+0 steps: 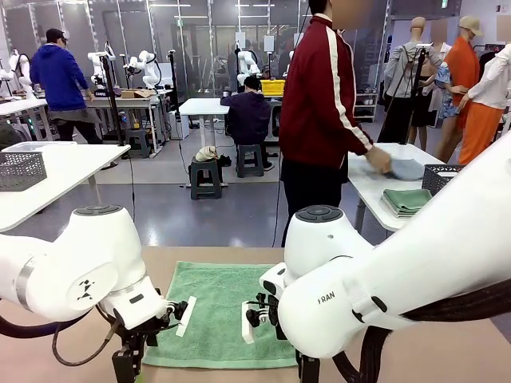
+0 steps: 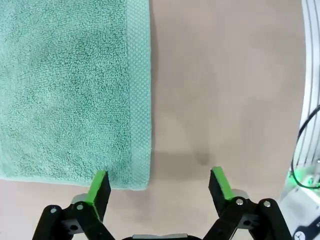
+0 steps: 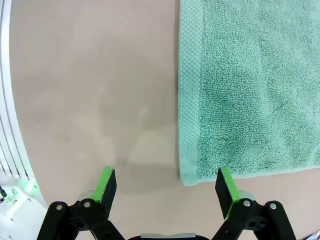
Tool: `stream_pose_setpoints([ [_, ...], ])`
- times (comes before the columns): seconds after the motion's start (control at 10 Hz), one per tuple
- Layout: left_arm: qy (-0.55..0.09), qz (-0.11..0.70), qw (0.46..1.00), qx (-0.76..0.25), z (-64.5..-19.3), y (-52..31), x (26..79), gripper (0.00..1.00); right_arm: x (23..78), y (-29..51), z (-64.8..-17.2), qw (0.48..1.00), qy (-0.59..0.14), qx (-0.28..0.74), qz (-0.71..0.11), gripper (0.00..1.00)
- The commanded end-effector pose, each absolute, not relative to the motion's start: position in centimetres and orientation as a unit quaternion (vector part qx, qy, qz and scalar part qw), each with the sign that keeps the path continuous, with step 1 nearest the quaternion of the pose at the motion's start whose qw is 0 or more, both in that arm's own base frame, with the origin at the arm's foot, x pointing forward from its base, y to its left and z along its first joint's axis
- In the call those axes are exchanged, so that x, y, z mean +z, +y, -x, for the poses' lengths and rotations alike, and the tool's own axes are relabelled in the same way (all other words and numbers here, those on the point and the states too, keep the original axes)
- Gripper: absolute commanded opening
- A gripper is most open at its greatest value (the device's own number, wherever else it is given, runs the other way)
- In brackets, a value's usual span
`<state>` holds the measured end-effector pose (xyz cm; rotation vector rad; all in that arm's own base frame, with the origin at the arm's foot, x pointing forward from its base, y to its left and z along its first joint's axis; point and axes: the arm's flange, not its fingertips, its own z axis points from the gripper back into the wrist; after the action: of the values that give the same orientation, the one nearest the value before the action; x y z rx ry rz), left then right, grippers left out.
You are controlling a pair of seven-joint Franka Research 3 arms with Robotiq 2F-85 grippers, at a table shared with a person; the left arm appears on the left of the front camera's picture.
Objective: Fold the towels and place them in the basket.
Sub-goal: When a person lays out a Towel with hook on the table, fold it in half twice.
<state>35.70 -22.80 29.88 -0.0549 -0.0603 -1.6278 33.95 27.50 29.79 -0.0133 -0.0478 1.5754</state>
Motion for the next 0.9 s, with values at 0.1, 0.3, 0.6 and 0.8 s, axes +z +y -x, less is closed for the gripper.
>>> stream_pose_setpoints([
  [0.1,-0.054,0.034,0.683,-0.728,-36.51,-22.77,29.3,1.0,29.32,27.78,-34.38,0.711,-0.01,0.703,0.006,1.0],
  [0.3,-0.054,0.035,0.683,-0.728,-36.61,-22.88,29.21,1.0,29.2,27.79,-34.43,0.712,-0.006,0.702,0.006,1.0],
  [0.6,-0.056,0.035,0.681,-0.73,-36.7,-22.69,28.99,1.0,28.87,27.78,-34.62,0.712,-0.01,0.702,0.002,1.0],
  [0.8,-0.054,0.035,0.68,-0.73,-36.71,-22.8,28.97,1.0,28.71,27.78,-34.77,0.713,-0.008,0.701,0.0,1.0],
])
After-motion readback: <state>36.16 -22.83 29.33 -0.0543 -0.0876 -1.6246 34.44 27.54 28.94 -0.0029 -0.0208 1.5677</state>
